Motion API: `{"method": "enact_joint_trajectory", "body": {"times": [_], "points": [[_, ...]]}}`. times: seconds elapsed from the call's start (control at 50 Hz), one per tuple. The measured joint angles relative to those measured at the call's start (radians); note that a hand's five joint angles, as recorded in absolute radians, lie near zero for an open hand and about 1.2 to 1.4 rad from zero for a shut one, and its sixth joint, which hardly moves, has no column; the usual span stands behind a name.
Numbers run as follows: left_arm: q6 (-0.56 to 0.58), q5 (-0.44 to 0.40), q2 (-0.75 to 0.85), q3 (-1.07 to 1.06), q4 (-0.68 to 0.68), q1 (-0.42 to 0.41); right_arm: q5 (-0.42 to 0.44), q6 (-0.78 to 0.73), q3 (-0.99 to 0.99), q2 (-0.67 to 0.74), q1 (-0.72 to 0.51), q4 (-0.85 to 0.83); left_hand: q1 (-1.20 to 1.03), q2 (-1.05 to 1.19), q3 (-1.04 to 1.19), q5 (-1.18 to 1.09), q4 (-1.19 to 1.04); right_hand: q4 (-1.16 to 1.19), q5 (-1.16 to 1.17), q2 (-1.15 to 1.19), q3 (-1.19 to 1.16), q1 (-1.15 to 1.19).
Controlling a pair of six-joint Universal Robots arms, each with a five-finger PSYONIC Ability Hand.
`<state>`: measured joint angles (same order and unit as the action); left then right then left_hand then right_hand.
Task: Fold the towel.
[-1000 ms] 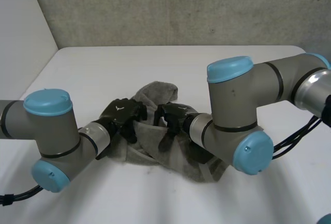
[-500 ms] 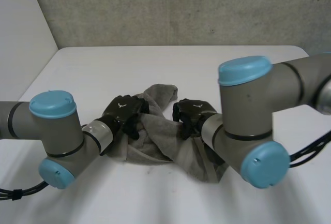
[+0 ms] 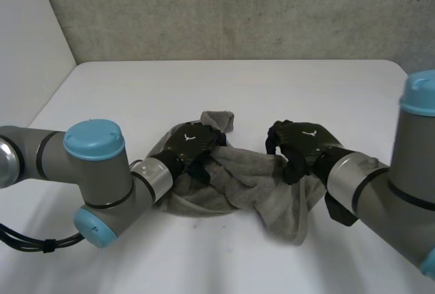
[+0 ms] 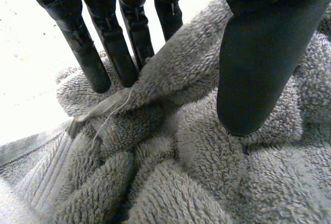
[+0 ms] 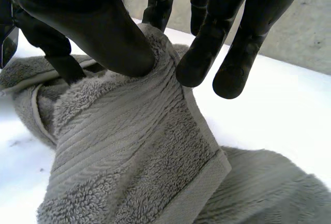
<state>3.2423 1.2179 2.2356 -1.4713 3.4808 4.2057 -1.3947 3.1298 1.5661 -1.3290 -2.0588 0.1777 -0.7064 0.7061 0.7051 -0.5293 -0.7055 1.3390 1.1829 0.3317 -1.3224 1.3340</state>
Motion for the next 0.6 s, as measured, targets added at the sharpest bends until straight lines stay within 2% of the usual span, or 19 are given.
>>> {"method": "enact_joint_trajectory", "body": {"times": [0.28,0.44,0.5,0.6], "points": [[-0.004,0.003,0.032,0.082,0.008,-0.051,0.090,-0.017,0.098,-0.192,0.067,0.000,-0.089,0.090,0.091,-0.085,-0.088,0.000,0.000,0.000,0.000,0.000],[0.002,0.012,0.064,0.107,0.026,-0.094,0.115,-0.023,0.135,-0.242,0.088,-0.002,-0.431,0.438,0.431,-0.431,-0.434,0.000,0.000,0.000,0.000,0.003],[0.006,0.046,0.082,0.118,0.047,-0.098,0.115,-0.044,0.134,-0.239,0.094,-0.006,-0.466,0.482,0.481,-0.475,-0.482,0.000,0.000,0.000,0.000,0.003],[0.009,0.167,0.099,0.147,0.093,-0.089,0.110,-0.112,0.111,-0.203,0.113,-0.031,-0.486,0.507,0.506,-0.496,-0.507,0.000,0.000,0.000,0.000,0.003]]}}
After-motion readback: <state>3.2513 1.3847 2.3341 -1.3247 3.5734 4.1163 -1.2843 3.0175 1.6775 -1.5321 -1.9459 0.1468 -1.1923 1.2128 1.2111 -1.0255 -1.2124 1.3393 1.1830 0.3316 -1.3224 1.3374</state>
